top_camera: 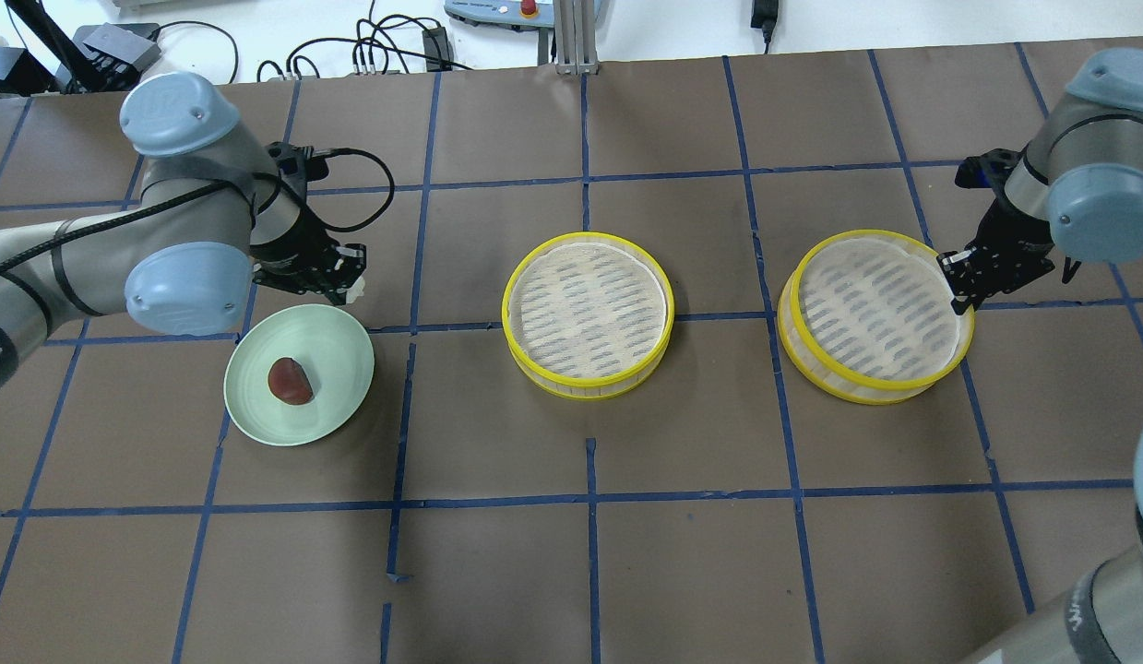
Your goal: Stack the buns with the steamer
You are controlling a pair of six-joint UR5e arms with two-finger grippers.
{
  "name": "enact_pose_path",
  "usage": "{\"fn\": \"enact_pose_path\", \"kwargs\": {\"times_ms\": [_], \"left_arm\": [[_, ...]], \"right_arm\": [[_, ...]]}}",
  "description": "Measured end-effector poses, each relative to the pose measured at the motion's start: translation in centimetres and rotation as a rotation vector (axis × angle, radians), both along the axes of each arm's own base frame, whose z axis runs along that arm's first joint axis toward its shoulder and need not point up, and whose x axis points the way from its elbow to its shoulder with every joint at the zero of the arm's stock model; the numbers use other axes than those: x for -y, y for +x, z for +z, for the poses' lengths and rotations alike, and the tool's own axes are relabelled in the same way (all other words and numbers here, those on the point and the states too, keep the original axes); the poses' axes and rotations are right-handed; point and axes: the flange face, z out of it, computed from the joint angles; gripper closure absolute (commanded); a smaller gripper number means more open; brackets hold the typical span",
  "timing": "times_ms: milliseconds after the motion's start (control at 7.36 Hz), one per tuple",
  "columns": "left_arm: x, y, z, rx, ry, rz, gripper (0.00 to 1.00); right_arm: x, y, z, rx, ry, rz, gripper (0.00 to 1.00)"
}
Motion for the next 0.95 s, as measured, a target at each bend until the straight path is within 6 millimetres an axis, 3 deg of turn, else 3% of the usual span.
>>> {"fn": "enact_pose_path", "kwargs": {"times_ms": [136, 407, 543, 679, 815, 951], "left_arm": [[0.0, -4.2, 1.4, -0.044, -0.028, 0.022, 1.0], [-1.2, -12.4, 3.2, -0.134, -0.054, 0.047, 1.0], [-1.9, -15.6, 3.0, -0.171, -0.058, 0.065, 1.0], [-2.3, -18.3, 2.1, -0.195, -0.063, 0.086, 0.95], [-2.7, -20.6, 0.4, -0.207, -0.06, 0.102, 0.76], [-2.9, -22.3, -1.7, -0.207, -0.043, 0.11, 0.42]], "right_arm": [[0.1, 0.1, 1.6, -0.006, -0.02, 0.007, 0.93], [-0.1, 1.1, 9.0, -0.011, -0.047, 0.028, 0.93], [-0.2, 1.4, 11.3, -0.008, -0.04, 0.033, 0.93], [-0.2, 1.6, 12.1, -0.005, -0.036, 0.036, 0.93], [-0.2, 1.6, 12.4, -0.005, -0.035, 0.037, 0.93], [-0.2, 1.6, 12.6, -0.005, -0.036, 0.038, 0.93]]}}
